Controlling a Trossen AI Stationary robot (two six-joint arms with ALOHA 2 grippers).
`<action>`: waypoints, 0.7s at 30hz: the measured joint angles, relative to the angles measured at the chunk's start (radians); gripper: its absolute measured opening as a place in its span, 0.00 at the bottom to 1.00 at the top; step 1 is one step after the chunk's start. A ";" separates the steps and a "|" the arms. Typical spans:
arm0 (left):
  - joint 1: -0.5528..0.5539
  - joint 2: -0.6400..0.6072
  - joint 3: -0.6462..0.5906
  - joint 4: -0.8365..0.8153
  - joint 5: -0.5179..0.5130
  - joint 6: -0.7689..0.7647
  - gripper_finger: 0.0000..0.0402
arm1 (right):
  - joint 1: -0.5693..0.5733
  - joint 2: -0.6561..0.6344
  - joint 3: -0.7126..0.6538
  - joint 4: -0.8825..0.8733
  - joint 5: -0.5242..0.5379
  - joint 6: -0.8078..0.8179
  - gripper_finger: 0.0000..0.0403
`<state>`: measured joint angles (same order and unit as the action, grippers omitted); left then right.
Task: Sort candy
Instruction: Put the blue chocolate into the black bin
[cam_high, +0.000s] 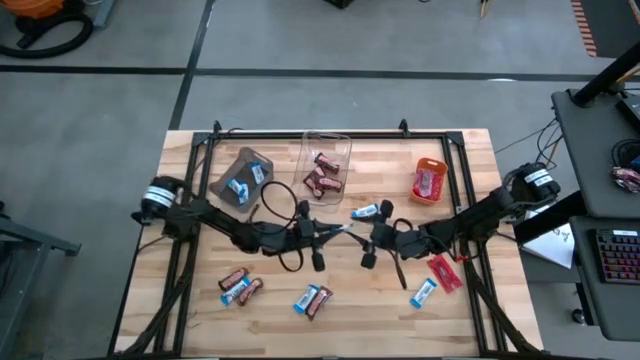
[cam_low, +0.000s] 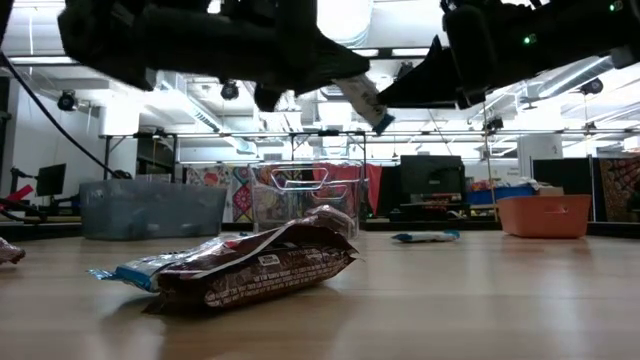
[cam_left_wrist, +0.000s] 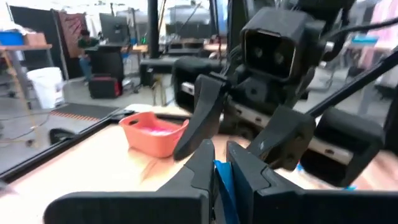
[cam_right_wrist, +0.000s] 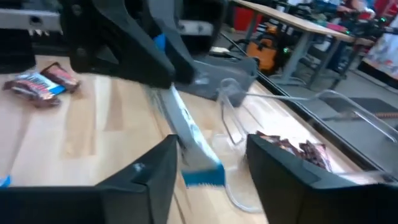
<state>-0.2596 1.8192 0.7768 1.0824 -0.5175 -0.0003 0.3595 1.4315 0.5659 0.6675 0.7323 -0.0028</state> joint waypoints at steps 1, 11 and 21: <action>0.000 -0.028 -0.001 -0.057 -0.011 0.000 0.01 | 0.000 -0.004 0.000 -0.013 0.011 0.008 0.49; 0.006 -0.469 0.079 -1.124 -0.239 -0.157 0.02 | 0.000 -0.012 0.000 -0.046 0.028 0.048 0.61; 0.162 -0.752 0.113 -2.114 -0.469 -0.757 0.03 | 0.000 -0.013 0.000 -0.050 0.028 0.063 0.60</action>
<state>-0.0976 1.0668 0.8900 -1.0319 -0.9868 -0.7577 0.3595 1.4181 0.5655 0.6178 0.7605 0.0601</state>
